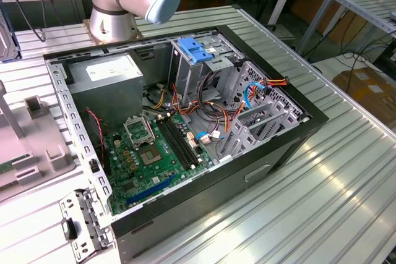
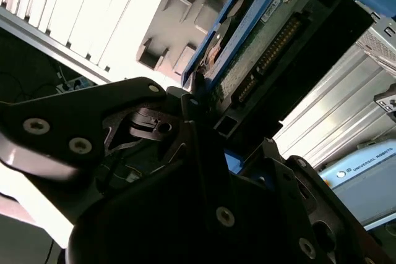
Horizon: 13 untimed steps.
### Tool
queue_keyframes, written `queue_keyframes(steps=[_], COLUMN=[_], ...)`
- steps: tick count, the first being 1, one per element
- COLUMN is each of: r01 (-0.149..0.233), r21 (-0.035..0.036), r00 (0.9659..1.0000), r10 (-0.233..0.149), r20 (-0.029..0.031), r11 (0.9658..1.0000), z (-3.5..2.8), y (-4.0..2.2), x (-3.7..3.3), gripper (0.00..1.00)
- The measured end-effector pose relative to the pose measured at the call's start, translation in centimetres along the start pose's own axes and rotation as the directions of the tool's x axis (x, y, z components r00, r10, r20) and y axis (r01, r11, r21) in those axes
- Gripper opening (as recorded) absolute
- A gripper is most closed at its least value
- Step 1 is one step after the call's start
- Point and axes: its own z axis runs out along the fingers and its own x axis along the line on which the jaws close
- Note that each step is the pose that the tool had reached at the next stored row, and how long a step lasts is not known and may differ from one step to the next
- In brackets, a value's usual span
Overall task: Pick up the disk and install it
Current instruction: 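Pick up the disk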
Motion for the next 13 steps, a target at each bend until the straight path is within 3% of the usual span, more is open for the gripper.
queue_keyframes(steps=[1, 3, 13], r01=[0.000, 0.000, 0.000], r21=[-0.0007, -0.0016, -0.0027], r00=[1.0000, 1.0000, 1.0000], r10=[0.000, 0.000, 0.000], r20=[0.0001, 0.0002, 0.0002], r11=[1.0000, 1.0000, 1.0000], z=[-0.05, -0.09, -0.20], y=[-0.67, -1.23, -3.00], x=[0.71, 1.16, 2.19], gripper=[0.37, 0.37, 0.37])
